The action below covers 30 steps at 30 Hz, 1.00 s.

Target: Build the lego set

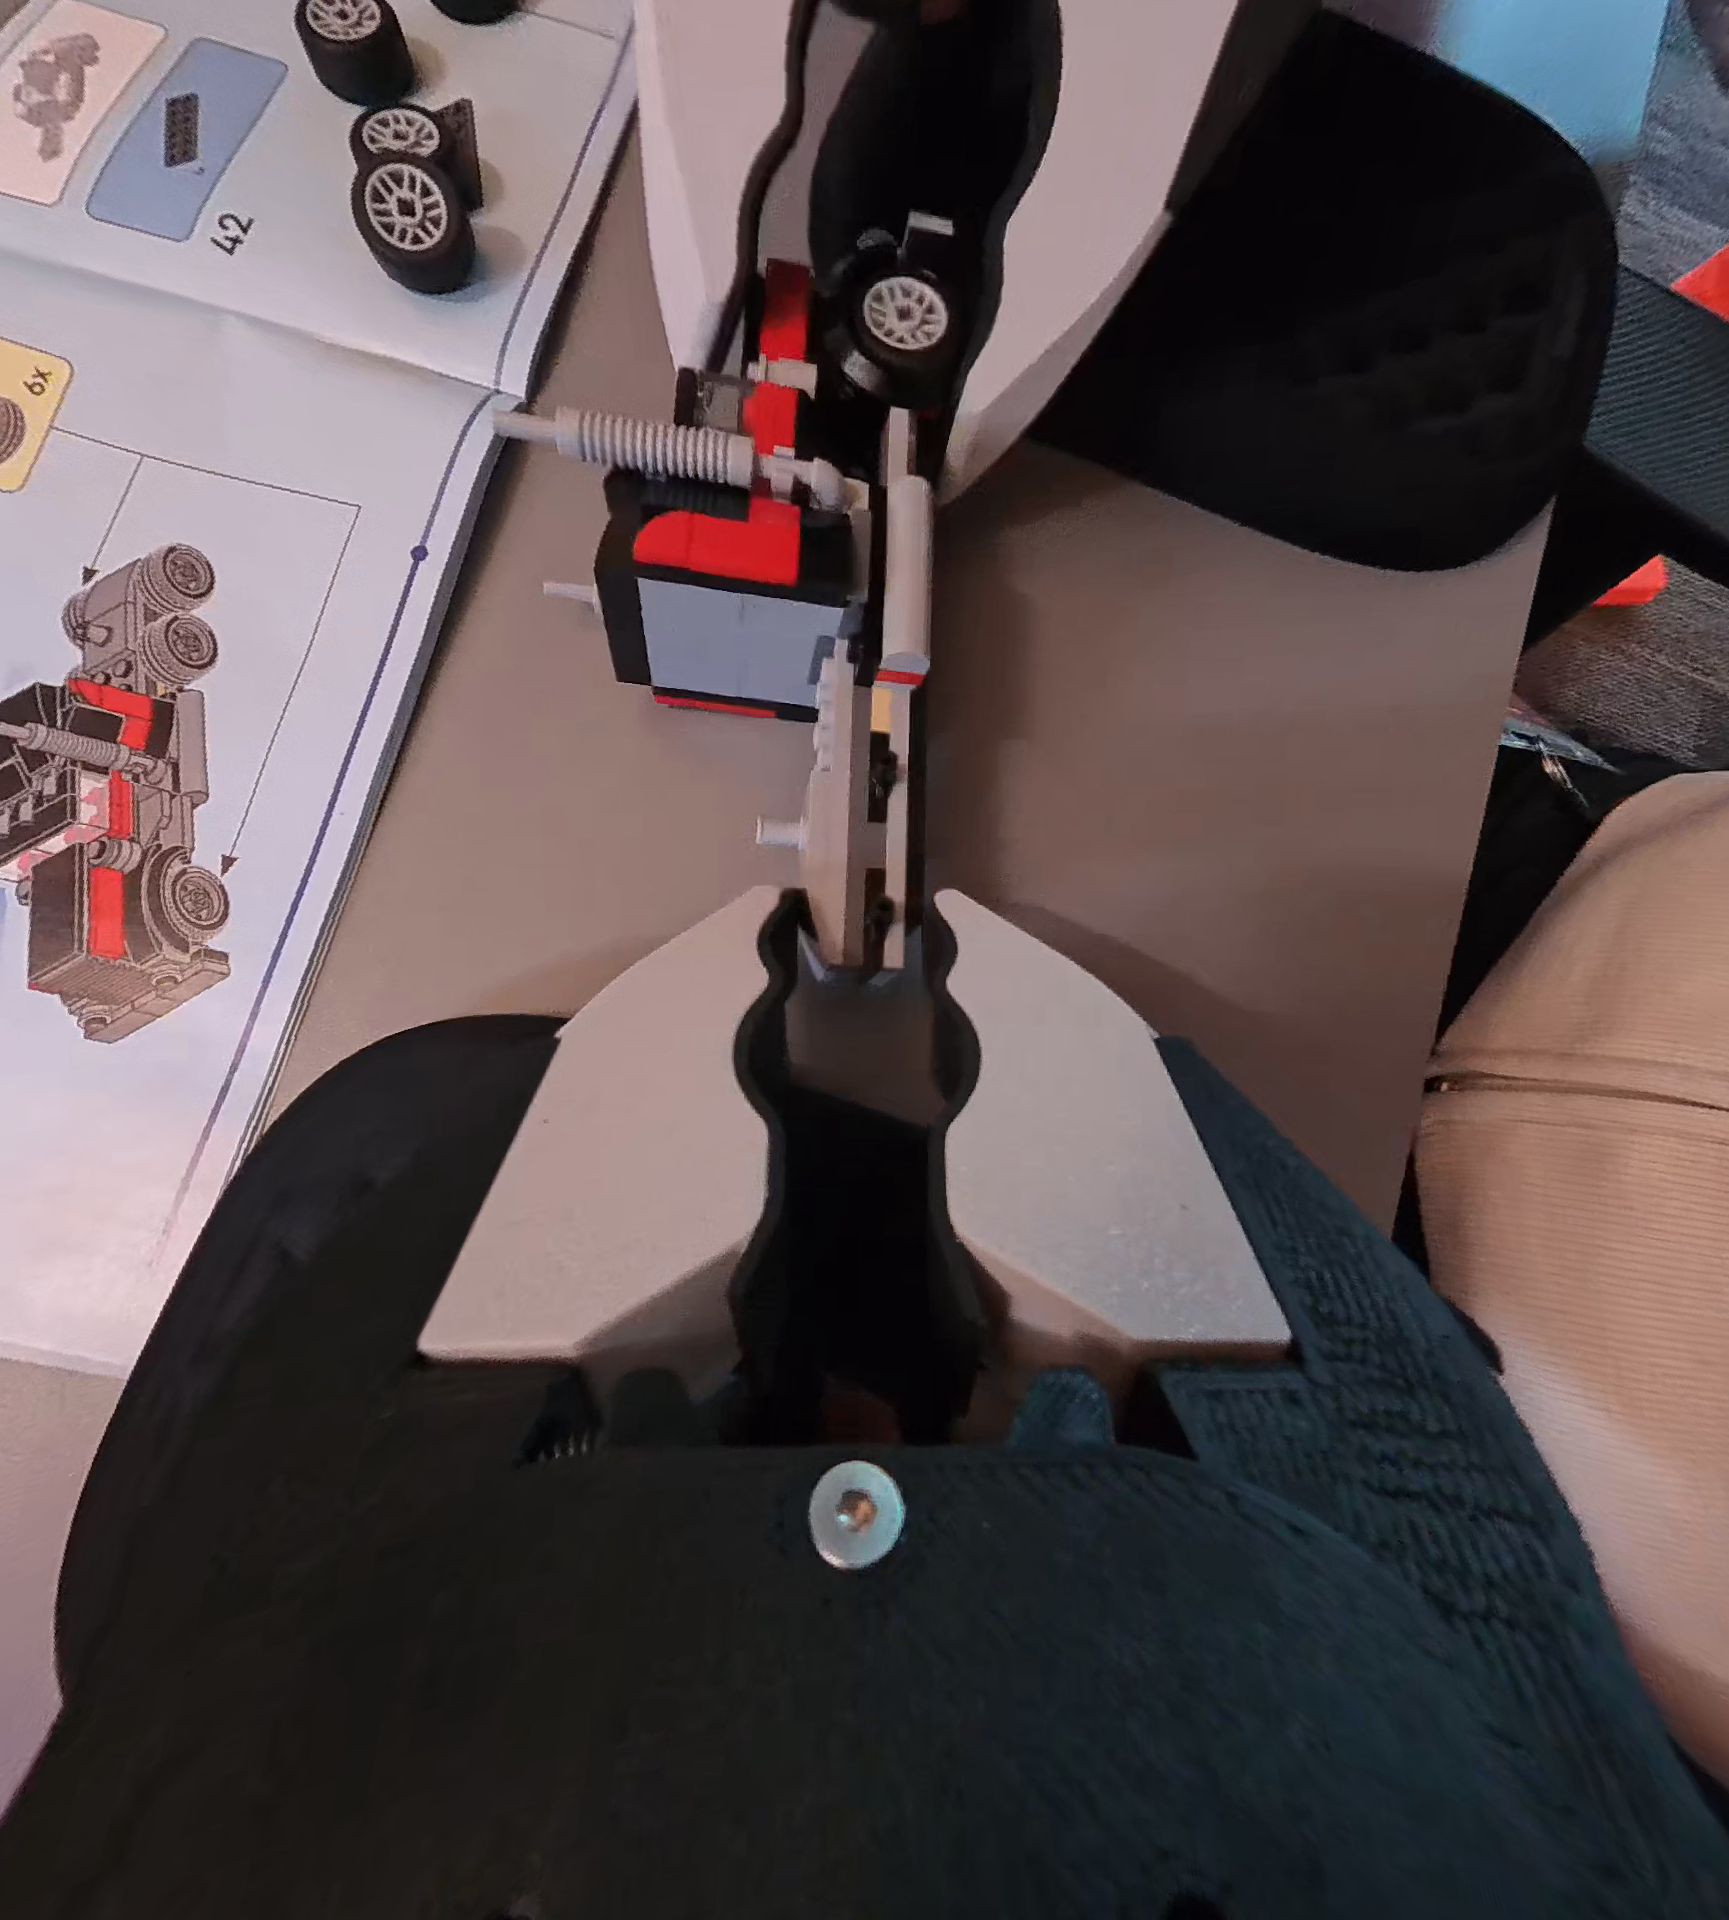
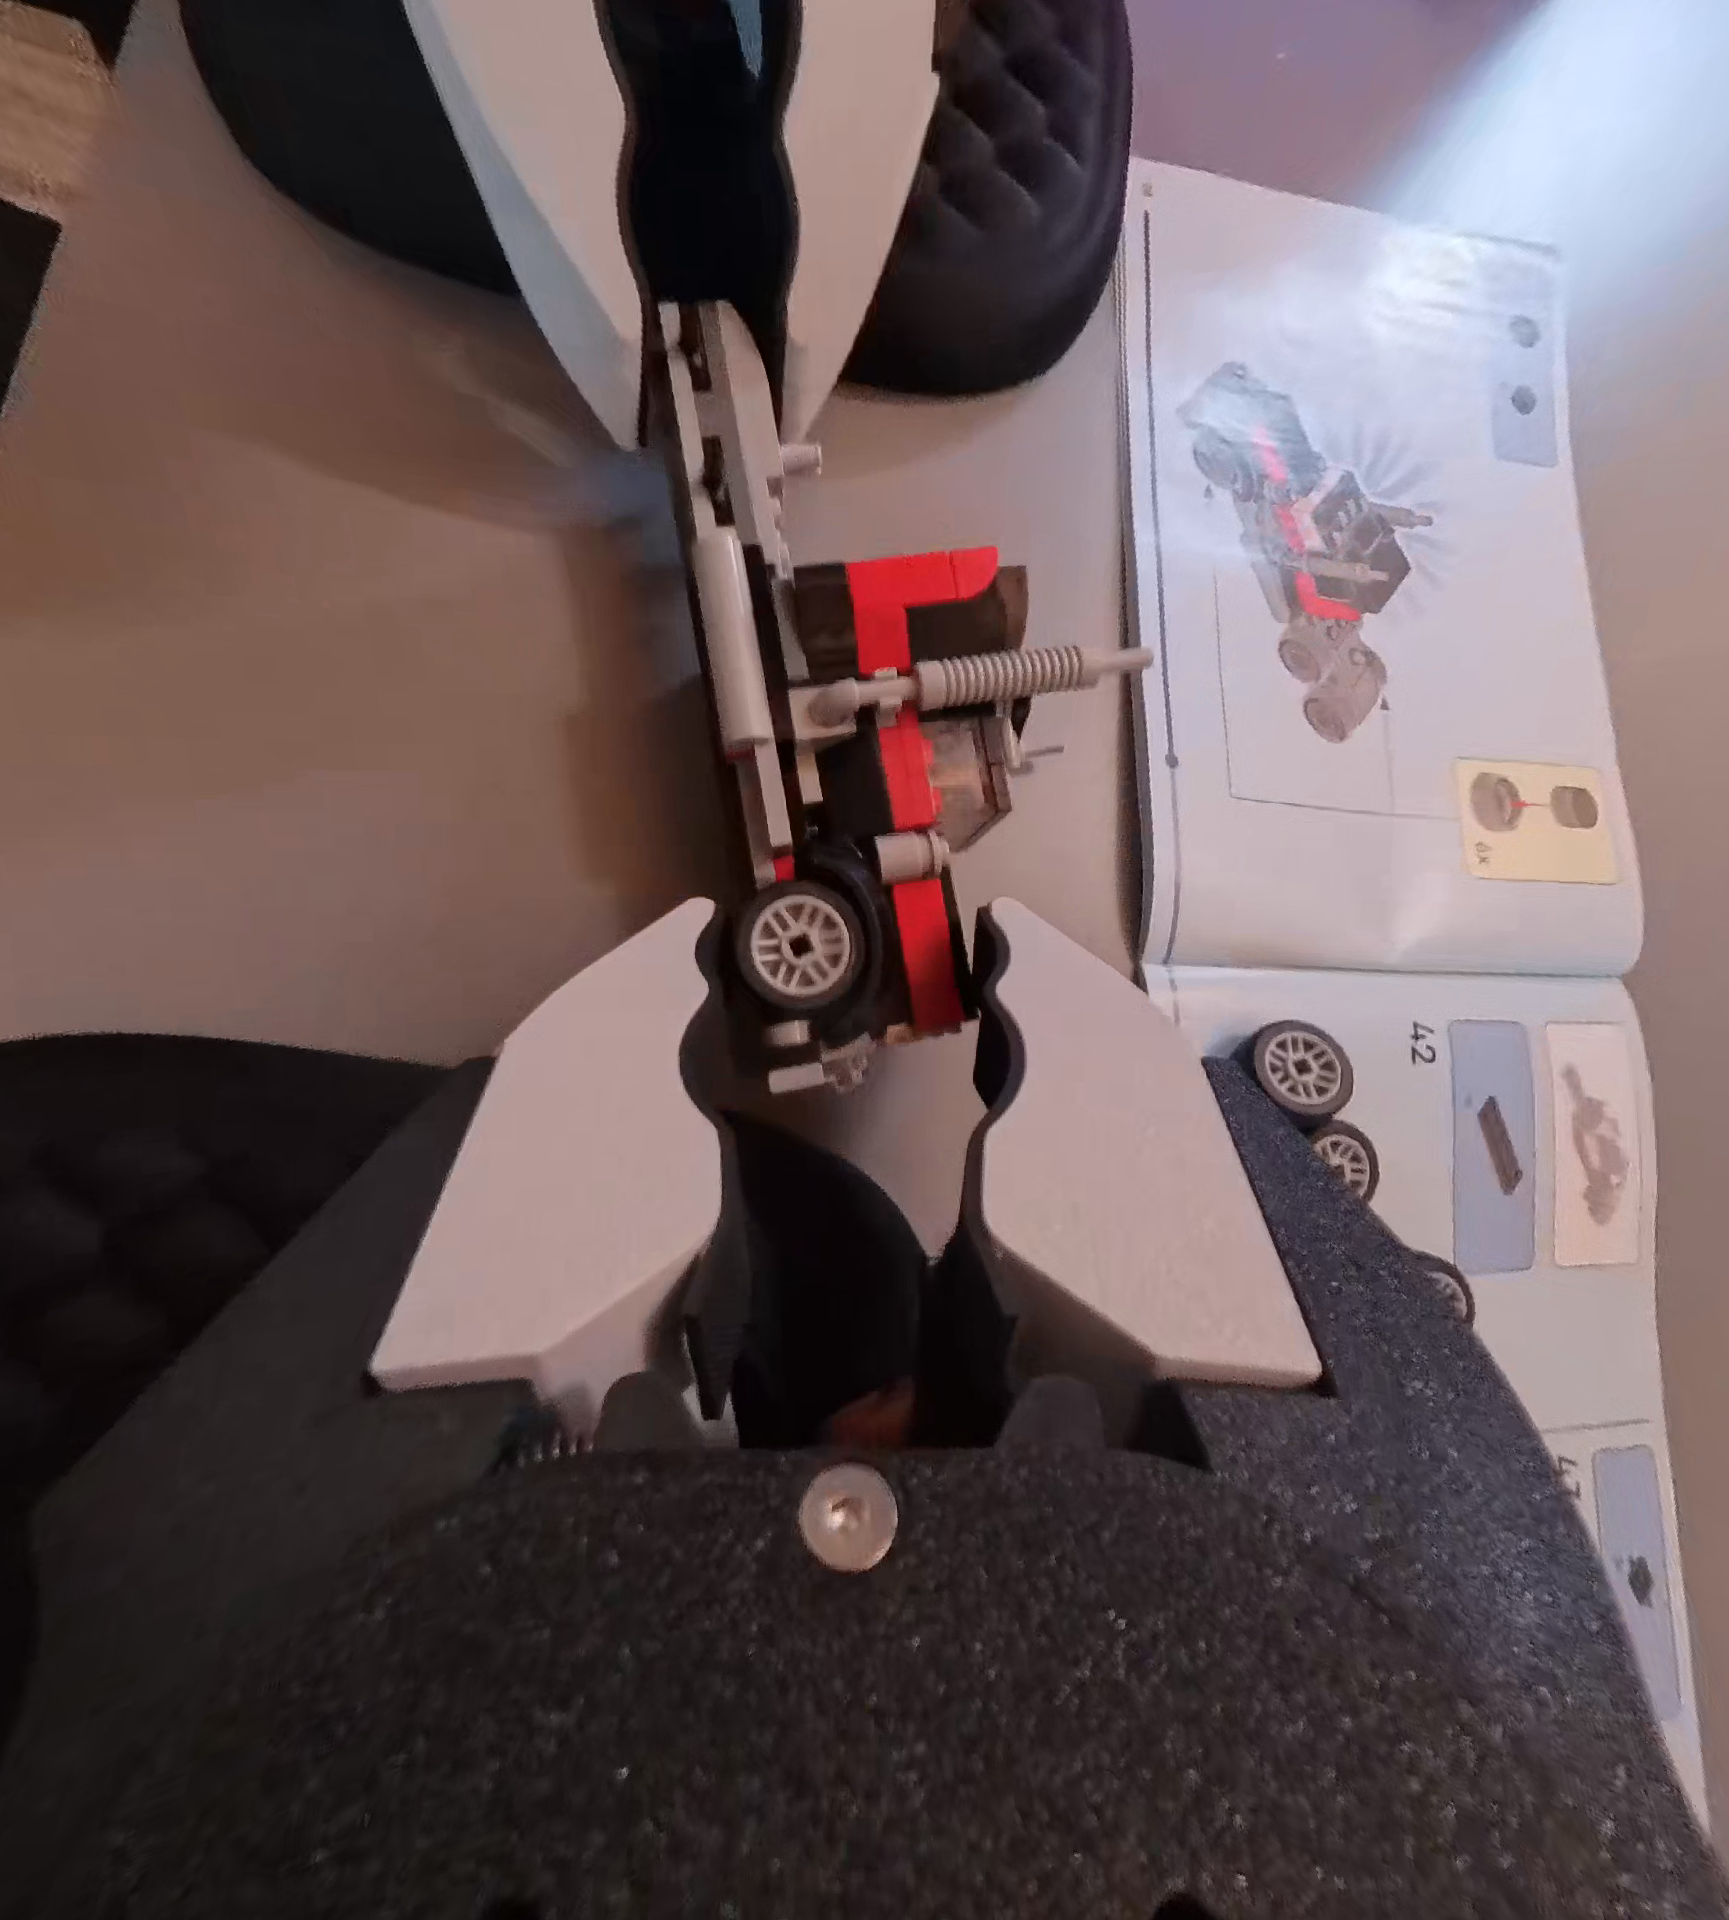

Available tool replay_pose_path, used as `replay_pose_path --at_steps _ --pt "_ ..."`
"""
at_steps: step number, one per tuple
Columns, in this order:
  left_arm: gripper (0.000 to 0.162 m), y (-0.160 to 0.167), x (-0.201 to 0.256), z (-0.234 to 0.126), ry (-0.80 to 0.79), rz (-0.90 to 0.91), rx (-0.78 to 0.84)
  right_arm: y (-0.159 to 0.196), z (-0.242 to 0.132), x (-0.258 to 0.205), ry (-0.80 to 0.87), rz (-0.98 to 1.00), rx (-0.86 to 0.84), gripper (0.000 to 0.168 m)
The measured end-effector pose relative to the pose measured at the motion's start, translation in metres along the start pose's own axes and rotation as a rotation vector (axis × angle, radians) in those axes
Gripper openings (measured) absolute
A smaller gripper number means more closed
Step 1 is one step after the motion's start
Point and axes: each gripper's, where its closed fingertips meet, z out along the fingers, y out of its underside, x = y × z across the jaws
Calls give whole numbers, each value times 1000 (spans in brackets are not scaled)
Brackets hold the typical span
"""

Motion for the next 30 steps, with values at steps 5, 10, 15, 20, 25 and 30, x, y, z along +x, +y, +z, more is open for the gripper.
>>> replay_pose_path --at_steps 5,10,15,20,25,30 --pt "24 -5 4 6 -5 -11 12 10 -46 27 36 218 70 55" --pt "30 -8 -1 4 -15 -41 46 56 -67 96 220 440 8 37" --pt "32 -14 0 -5 -5 -45 135 69 -38 111 129 367 -92 35" --pt "34 -13 3 -4 13 -36 140 75 -31 117 108 359 -113 31" --pt "36 -9 3 0 2 -18 103 78 -25 117 108 308 -130 23" --pt "37 -8 3 1 -12 -6 100 79 -24 117 119 300 -132 21"
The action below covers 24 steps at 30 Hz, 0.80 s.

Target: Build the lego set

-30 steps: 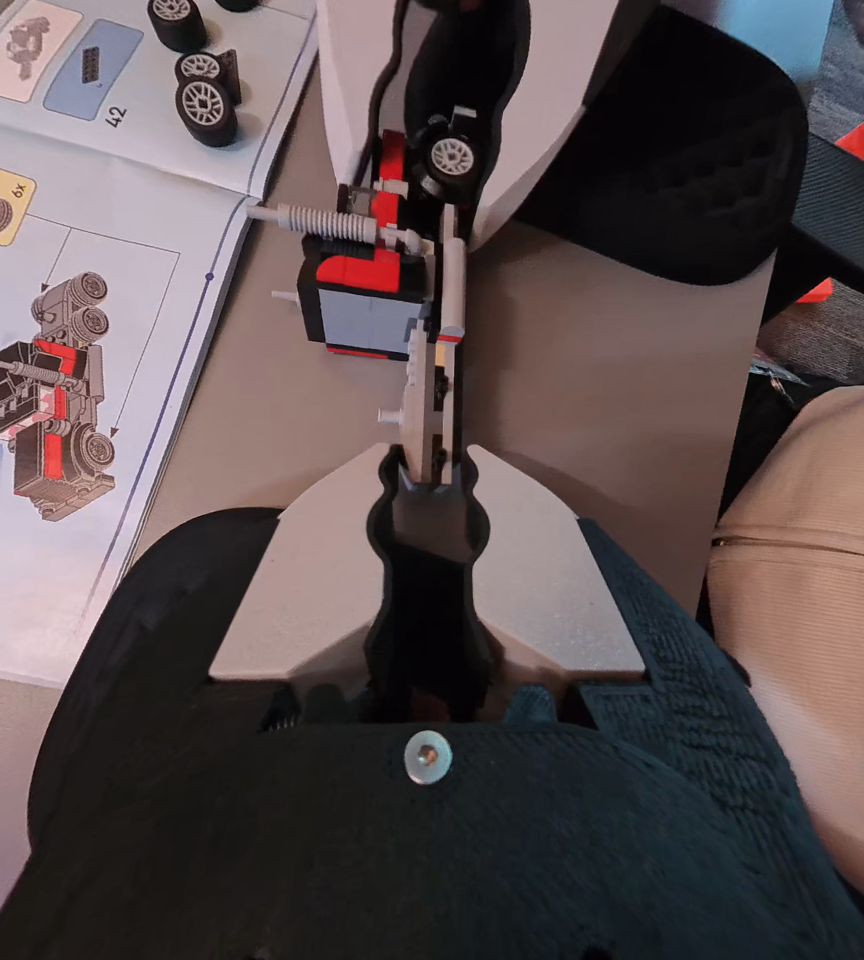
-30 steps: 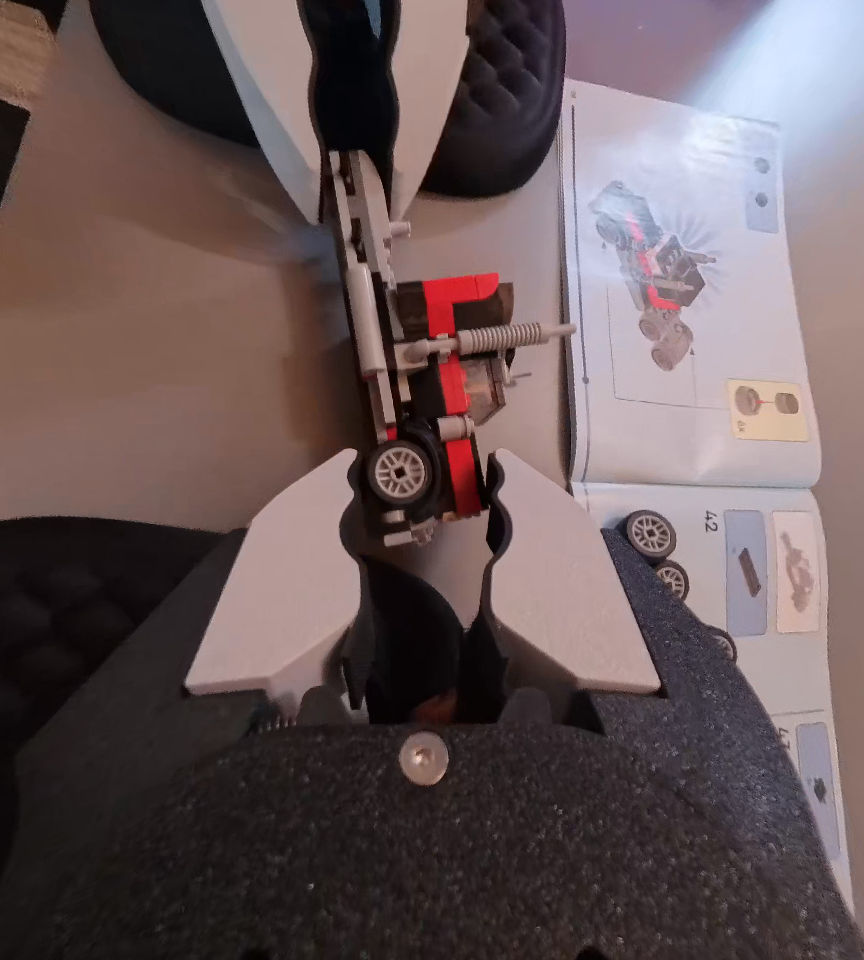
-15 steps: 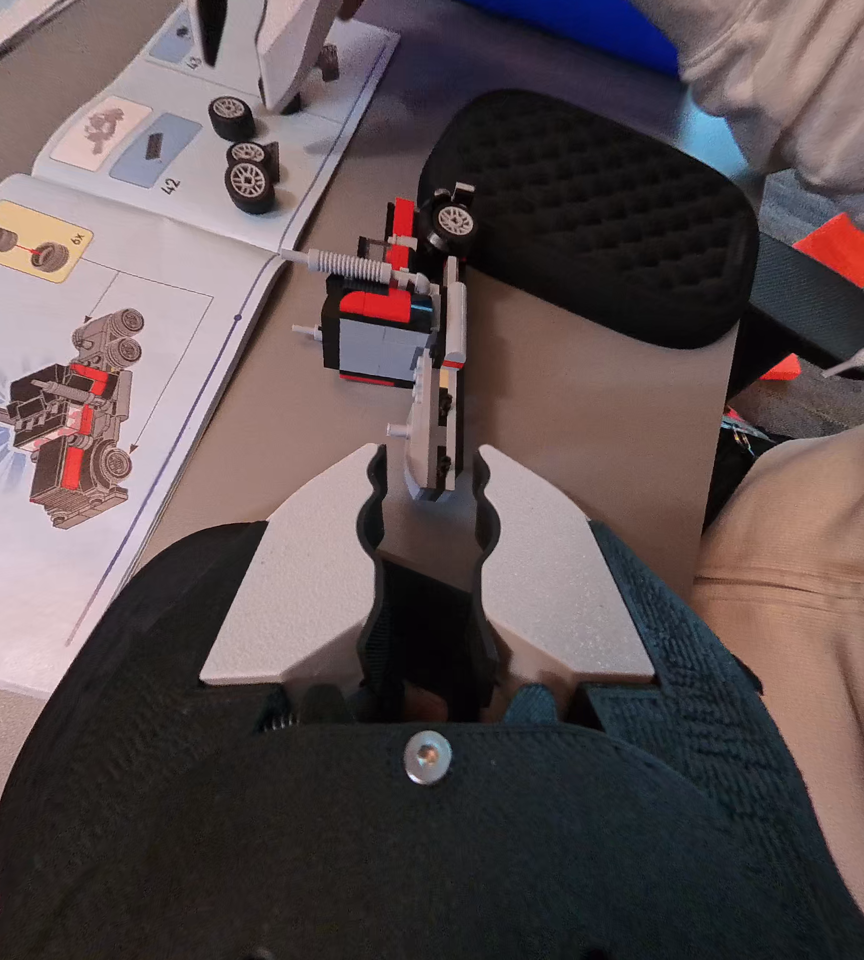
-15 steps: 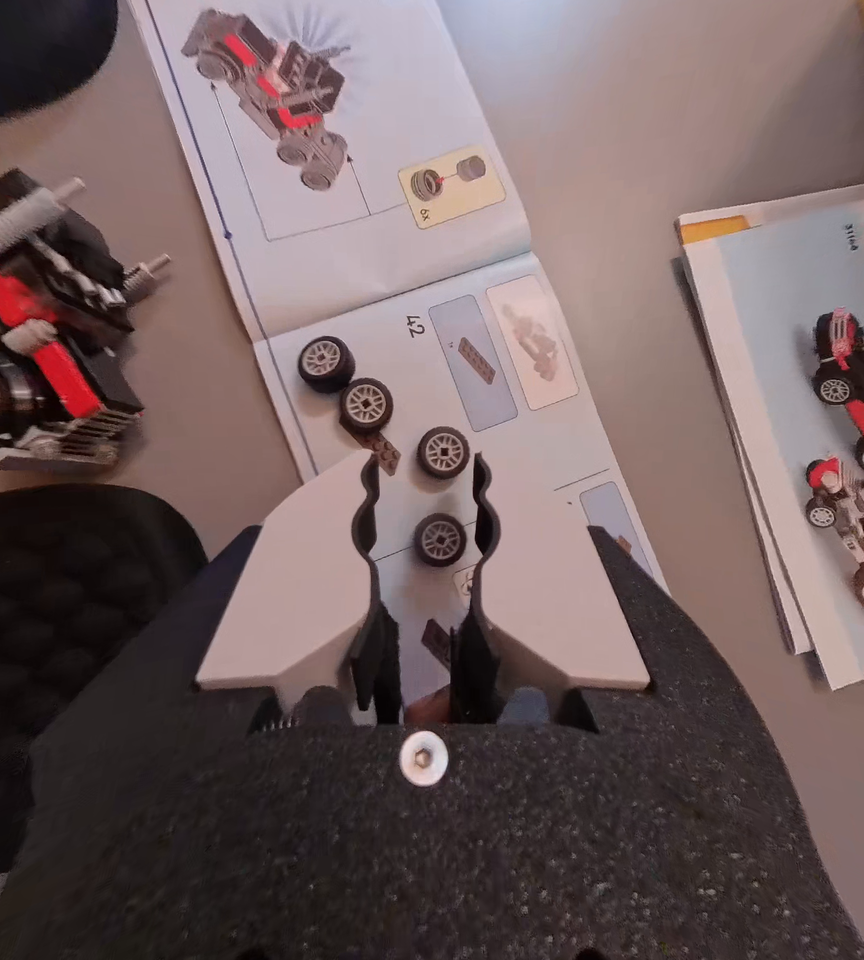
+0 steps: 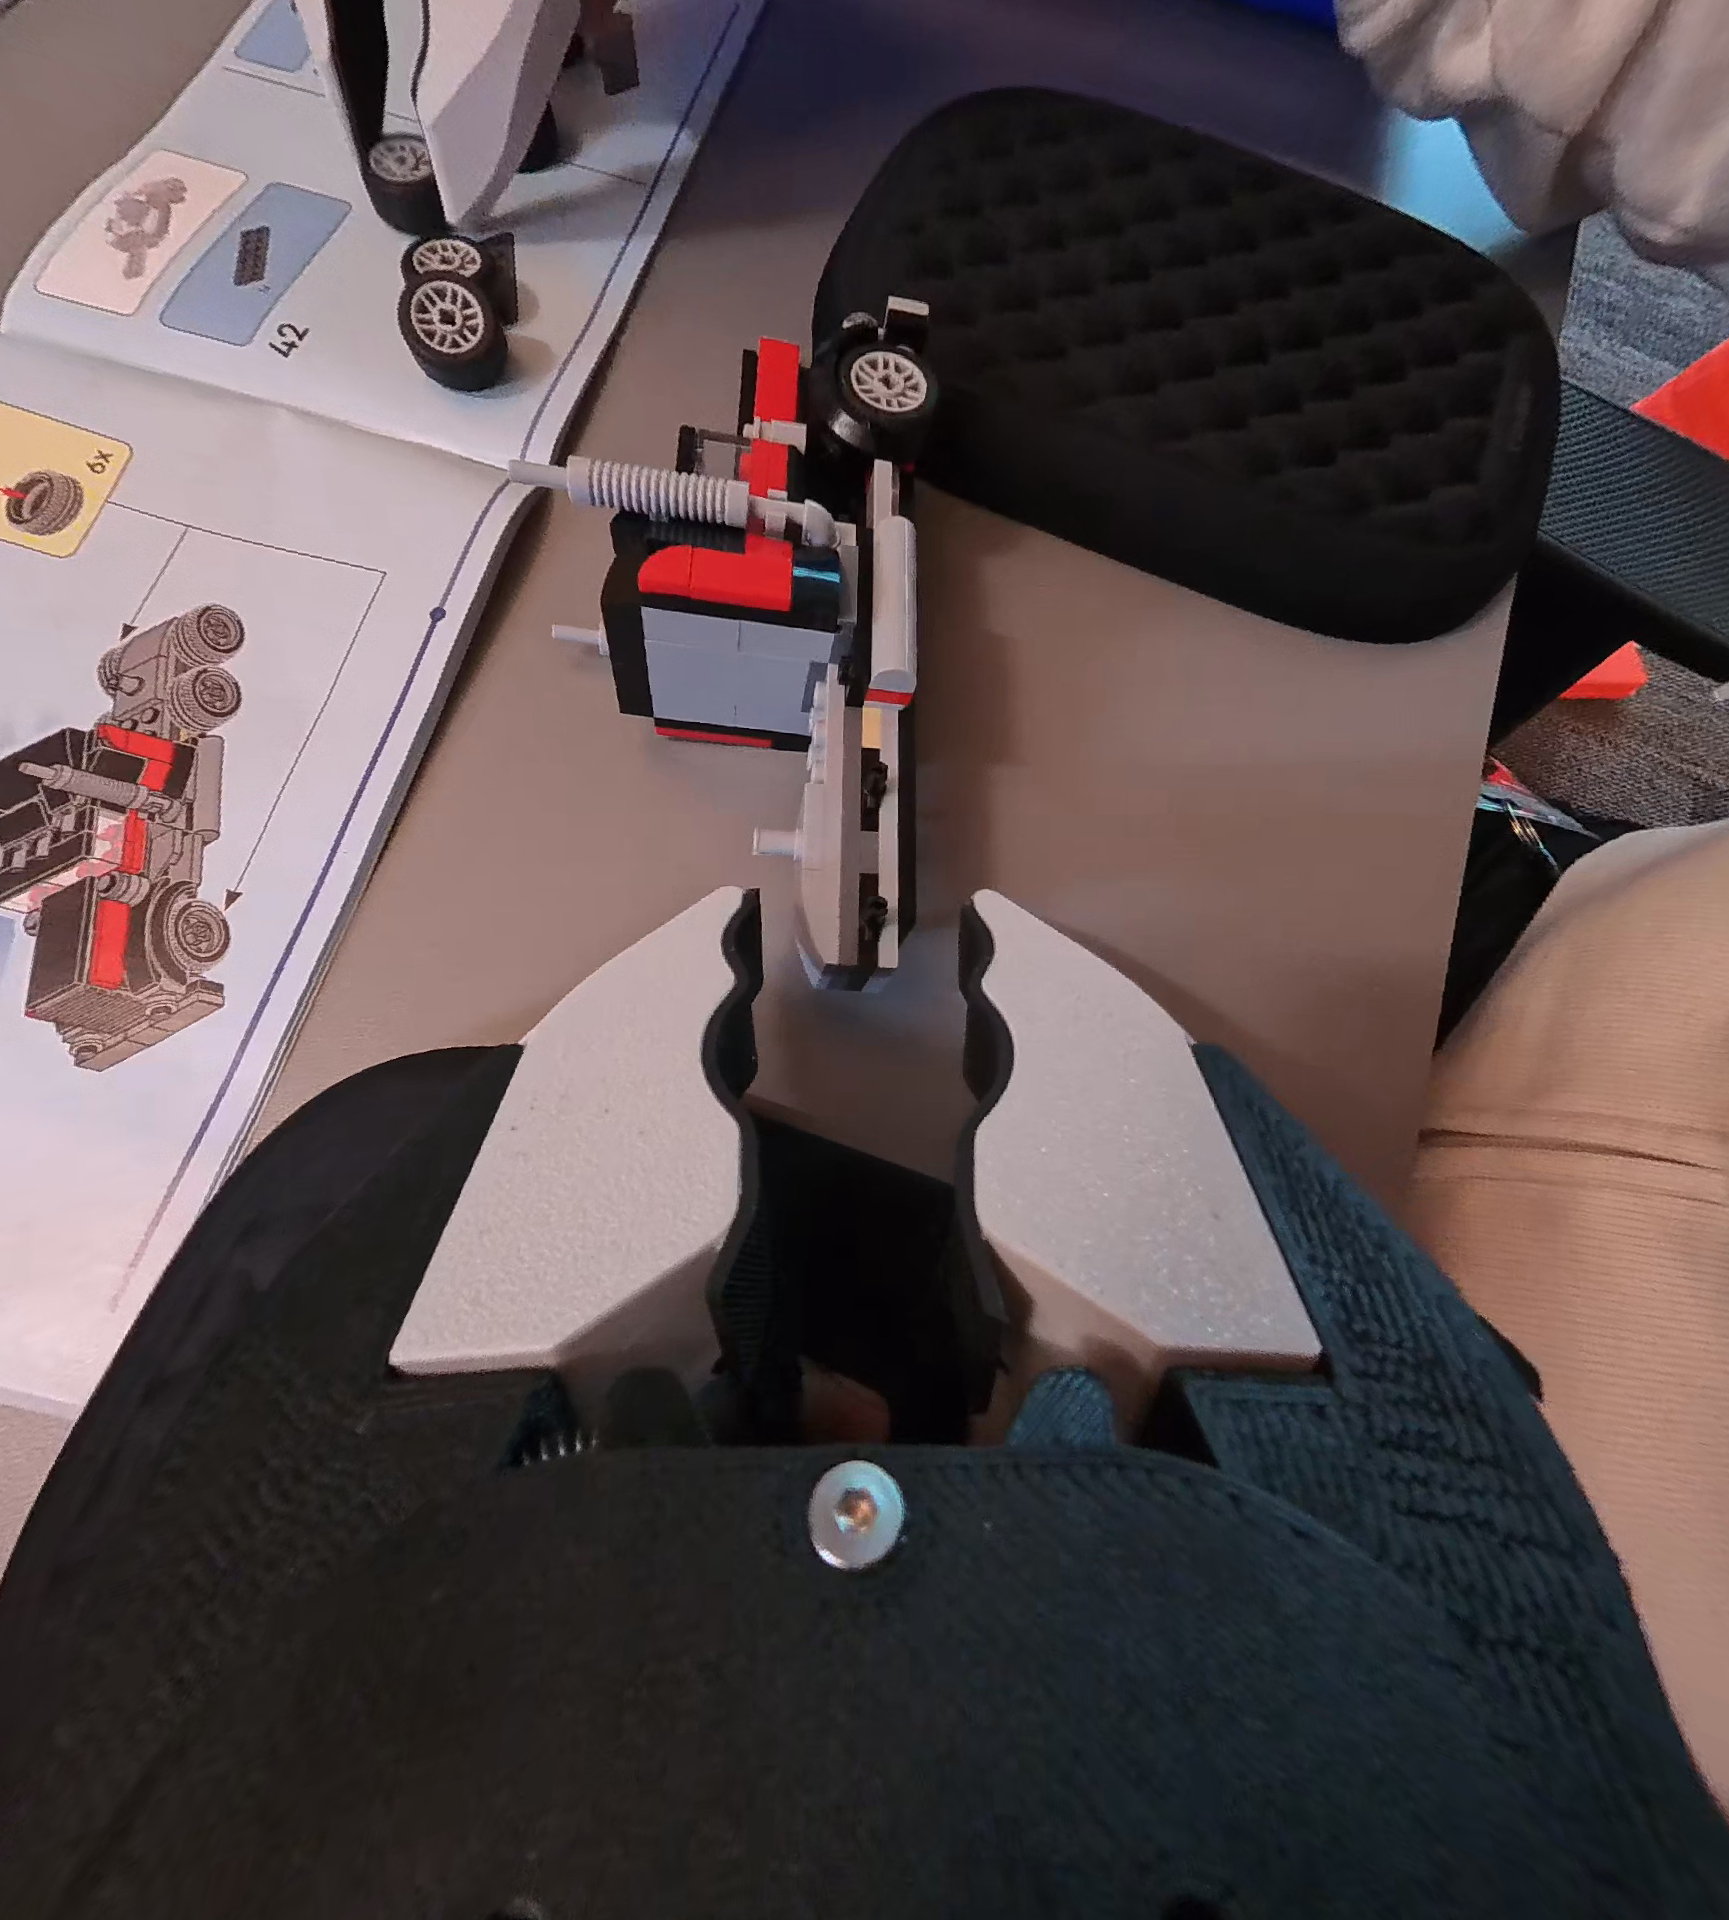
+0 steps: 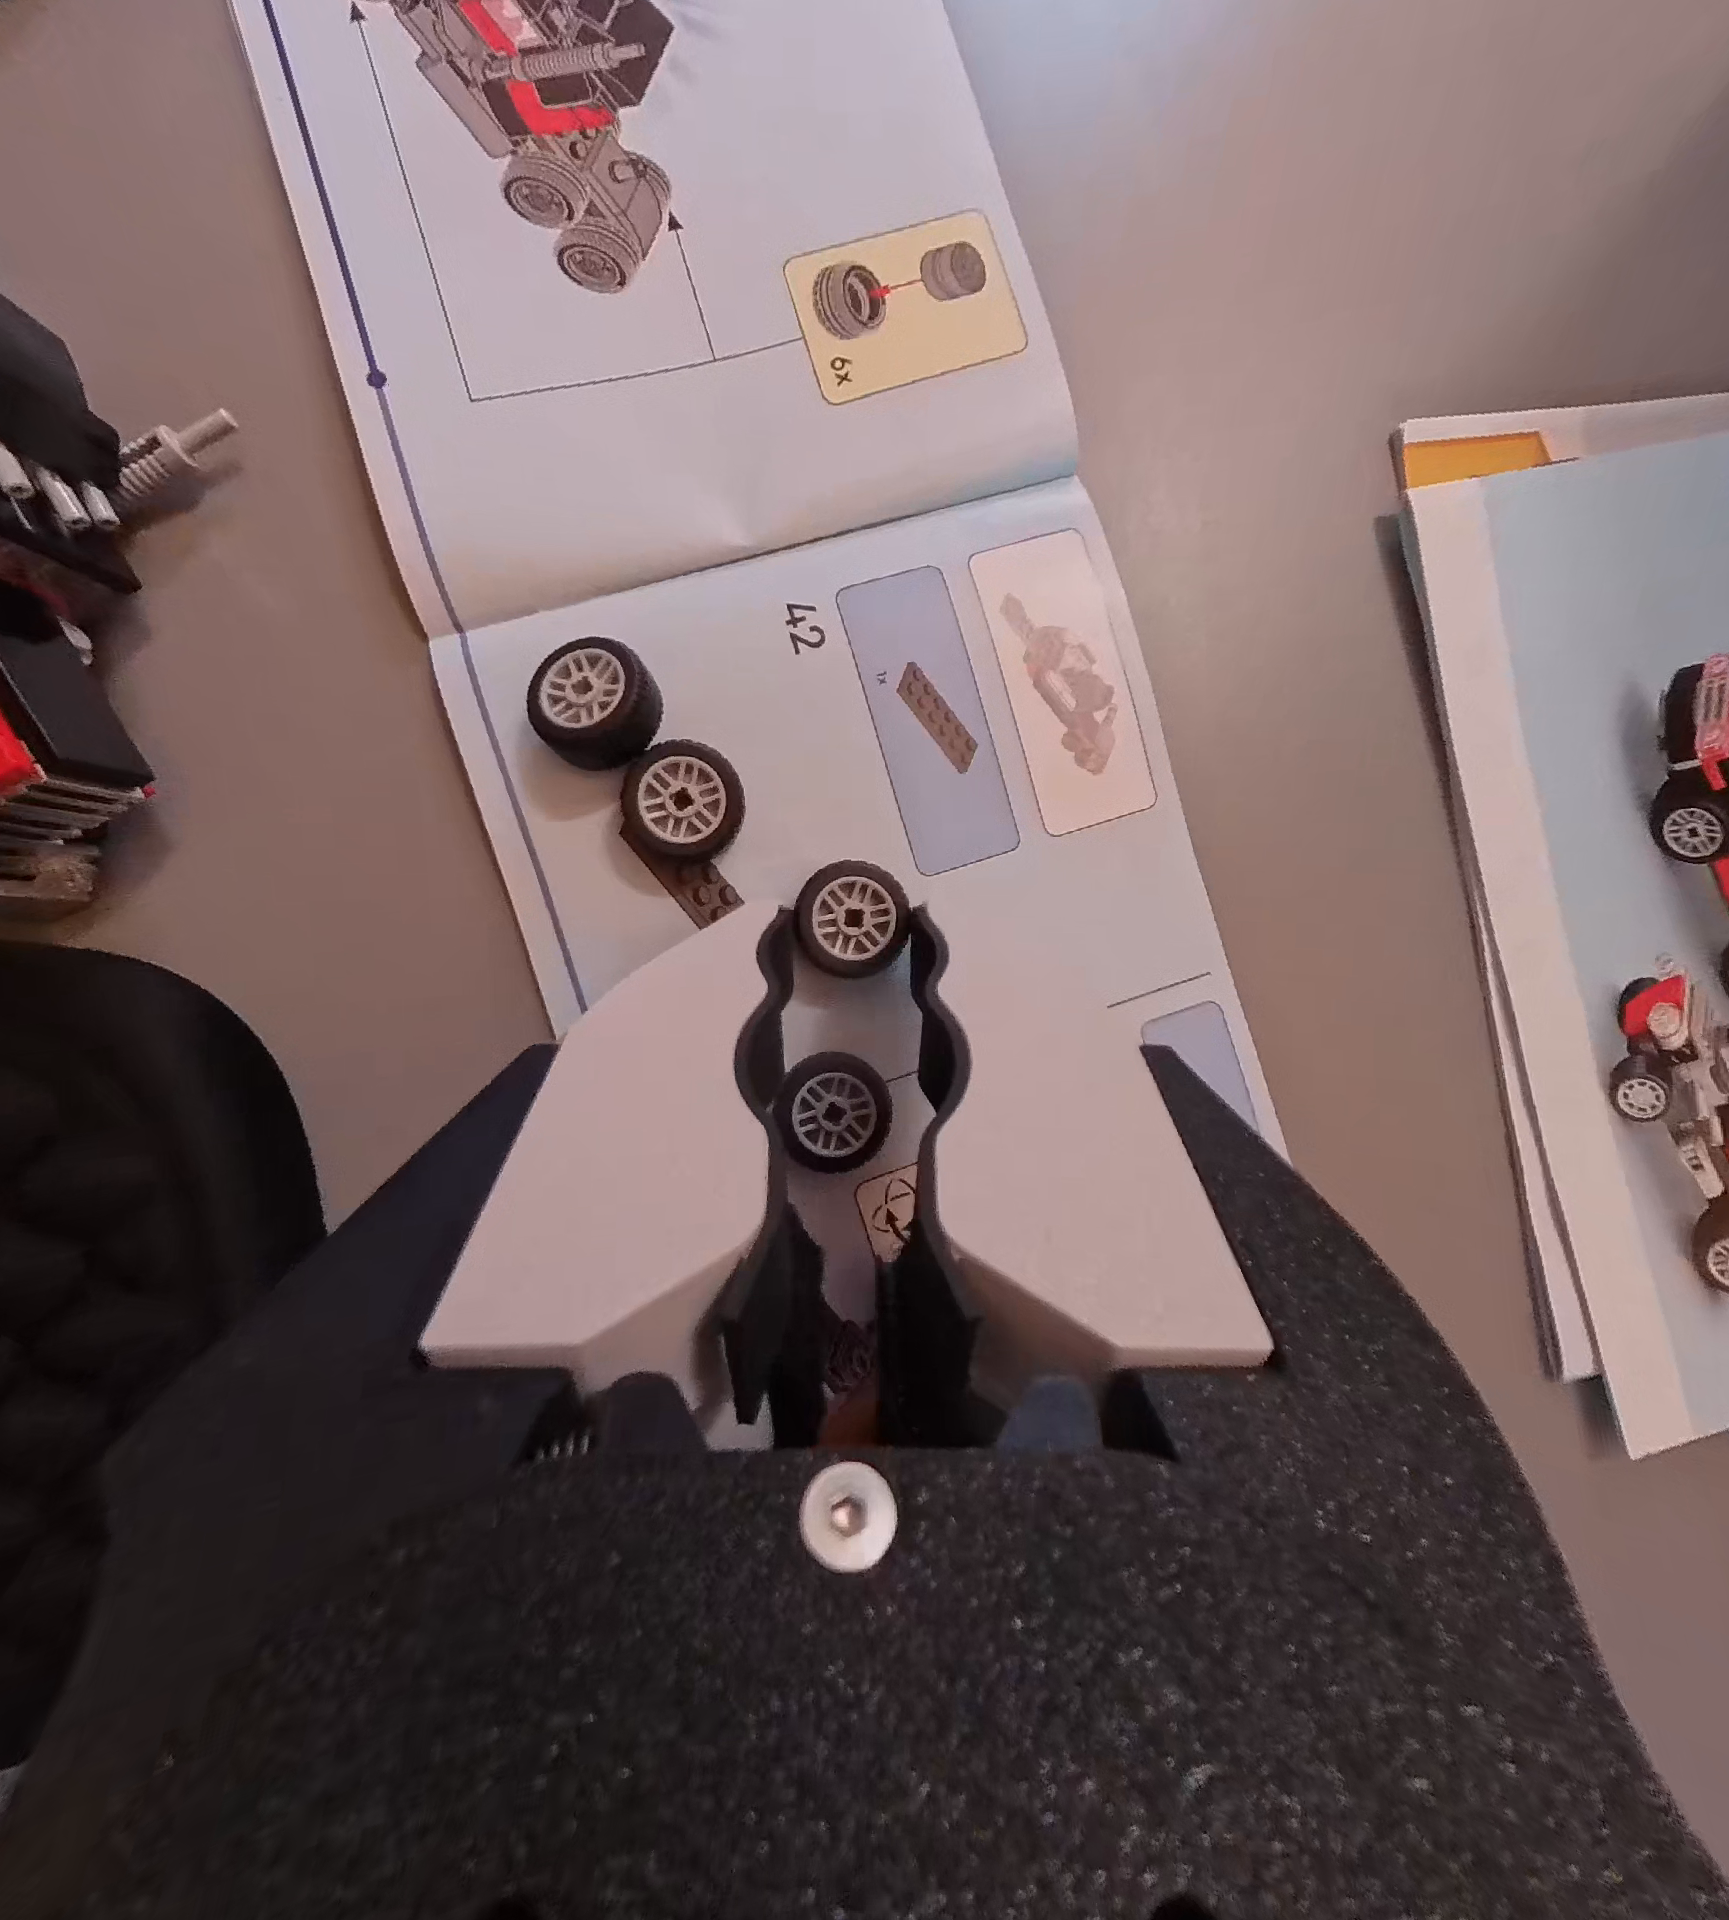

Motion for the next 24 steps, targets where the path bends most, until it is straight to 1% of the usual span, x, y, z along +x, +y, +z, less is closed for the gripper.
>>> replay_pose_path --at_steps 1,2,4,7,9,12,14,15,18,20,24 --pt "36 0 0 0 -1 1 3 -2 -3 0 12 8 12 21" --pt "32 0 0 0 -1 4 6 -8 -8 -3 14 19 40 22" --pt "27 0 -1 0 -8 3 12 -30 -24 -21 -6 20 132 21" --pt "28 1 -2 1 -15 2 3 -74 -46 -75 -87 -71 289 22" --pt "36 3 -1 3 -12 1 -26 -91 -50 -115 -163 -134 334 21" --pt "38 6 -1 6 -7 5 -56 -99 -39 -159 -232 -219 291 21" --pt "29 5 -1 6 -6 6 -59 -101 -26 -176 -254 -259 248 21" --pt "24 6 -1 6 -6 10 -62 -102 -19 -180 -252 -275 220 22" --pt "23 6 -1 6 -25 35 -59 -100 -2 -178 -210 -324 149 22" --pt "23 6 -1 6 -39 53 -58 -103 2 -182 -244 -327 151 22" --pt "23 6 1 6 -23 53 -53 -102 7 -183 -254 -337 126 21"
